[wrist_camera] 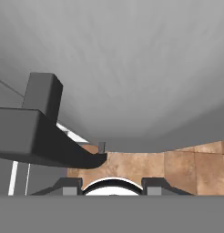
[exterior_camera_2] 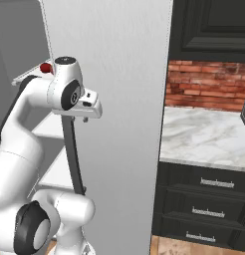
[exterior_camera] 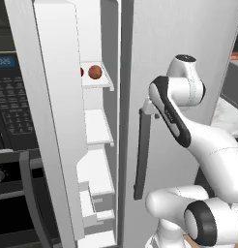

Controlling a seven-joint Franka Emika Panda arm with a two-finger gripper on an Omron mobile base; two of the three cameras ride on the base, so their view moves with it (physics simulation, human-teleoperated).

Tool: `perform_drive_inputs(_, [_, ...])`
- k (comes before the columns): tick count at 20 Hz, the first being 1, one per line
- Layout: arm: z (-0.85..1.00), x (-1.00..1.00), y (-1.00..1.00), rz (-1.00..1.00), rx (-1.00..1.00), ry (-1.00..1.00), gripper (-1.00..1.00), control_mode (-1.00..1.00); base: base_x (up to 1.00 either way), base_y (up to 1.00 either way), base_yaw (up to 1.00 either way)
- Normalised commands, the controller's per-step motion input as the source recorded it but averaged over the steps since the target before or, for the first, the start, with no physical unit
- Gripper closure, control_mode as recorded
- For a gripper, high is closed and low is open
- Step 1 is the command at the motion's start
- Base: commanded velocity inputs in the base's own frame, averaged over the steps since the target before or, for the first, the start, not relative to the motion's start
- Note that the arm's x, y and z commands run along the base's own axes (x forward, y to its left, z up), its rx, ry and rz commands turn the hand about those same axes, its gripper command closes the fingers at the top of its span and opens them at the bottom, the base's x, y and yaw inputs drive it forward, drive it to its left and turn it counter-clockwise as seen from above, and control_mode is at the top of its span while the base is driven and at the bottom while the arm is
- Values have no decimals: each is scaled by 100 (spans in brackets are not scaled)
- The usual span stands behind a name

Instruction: Take the tomato and onion out of the freezer and place them in the tupperware container on the counter. Then put the tupperware containing the vegetables back in the freezer.

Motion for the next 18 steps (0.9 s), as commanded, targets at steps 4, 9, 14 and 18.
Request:
perform_drive_inputs(4, [-1, -11, 10, 0, -2, 0, -100, -100, 0, 0, 0])
perform_drive_inputs(9, [5, -22, 2, 0, 3, 2, -100, -100, 0, 0, 0])
perform_drive_inputs(14, [41, -23, 18, 0, 17, 0, -100, -100, 0, 0, 0])
perform_drive_inputs(18, [48, -12, 52, 0, 18, -3, -100, -100, 0, 0, 0])
